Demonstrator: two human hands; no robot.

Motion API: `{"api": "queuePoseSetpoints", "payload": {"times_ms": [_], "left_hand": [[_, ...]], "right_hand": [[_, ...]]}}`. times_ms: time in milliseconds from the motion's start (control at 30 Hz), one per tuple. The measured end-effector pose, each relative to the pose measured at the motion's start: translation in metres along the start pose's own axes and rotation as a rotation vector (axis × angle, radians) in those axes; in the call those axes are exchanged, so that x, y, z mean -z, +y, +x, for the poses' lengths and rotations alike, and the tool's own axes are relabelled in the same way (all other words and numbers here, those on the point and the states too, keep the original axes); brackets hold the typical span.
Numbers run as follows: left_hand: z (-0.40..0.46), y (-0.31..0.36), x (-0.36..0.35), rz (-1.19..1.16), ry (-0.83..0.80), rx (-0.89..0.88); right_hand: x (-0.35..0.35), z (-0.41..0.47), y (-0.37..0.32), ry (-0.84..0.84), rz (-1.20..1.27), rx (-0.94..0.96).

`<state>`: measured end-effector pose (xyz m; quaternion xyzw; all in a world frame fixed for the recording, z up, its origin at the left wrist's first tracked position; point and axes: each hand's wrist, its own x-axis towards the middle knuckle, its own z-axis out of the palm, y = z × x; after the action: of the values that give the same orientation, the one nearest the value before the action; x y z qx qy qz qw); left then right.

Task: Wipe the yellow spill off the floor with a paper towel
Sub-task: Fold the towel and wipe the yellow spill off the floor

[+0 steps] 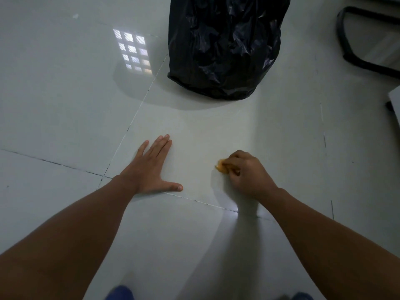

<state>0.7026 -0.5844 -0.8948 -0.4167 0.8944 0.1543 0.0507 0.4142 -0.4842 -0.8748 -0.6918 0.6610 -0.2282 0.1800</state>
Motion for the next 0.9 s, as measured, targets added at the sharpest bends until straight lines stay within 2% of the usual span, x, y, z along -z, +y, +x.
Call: {"api": "queuePoseSetpoints", "payload": {"times_ms": [200, 333, 400, 467, 567, 667, 733, 900], "left_hand": [[-0.003, 0.000, -0.001, 0.042, -0.005, -0.037], [-0.016, 0.001, -0.009, 0.054, 0.033, -0.098], [-0.017, 0.000, -0.012, 0.052, 0.050, -0.093], [-0.015, -0.001, -0.013, 0.037, 0.067, -0.096], [-0.015, -0.001, -0.016, 0.039, 0.100, -0.096], [-0.015, -0.001, -0.017, 0.048, 0.104, -0.097], [-0.014, -0.002, -0.016, 0.042, 0.104, -0.096], [-0.012, -0.002, -0.017, 0.041, 0.118, -0.094]], "right_hand": [[-0.022, 0.005, -0.029, -0.078, 0.071, 0.099], [-0.027, -0.012, -0.043, -0.268, 0.026, 0.339], [-0.020, -0.027, -0.035, -0.313, -0.008, 0.395], [-0.008, -0.035, -0.013, -0.235, -0.043, 0.329], [0.014, -0.033, 0.021, 0.036, -0.053, 0.041], [0.028, -0.028, 0.039, 0.140, -0.080, -0.179], [0.026, -0.029, 0.037, 0.145, -0.089, -0.184], [0.003, -0.034, 0.010, 0.104, -0.058, -0.046]]}}
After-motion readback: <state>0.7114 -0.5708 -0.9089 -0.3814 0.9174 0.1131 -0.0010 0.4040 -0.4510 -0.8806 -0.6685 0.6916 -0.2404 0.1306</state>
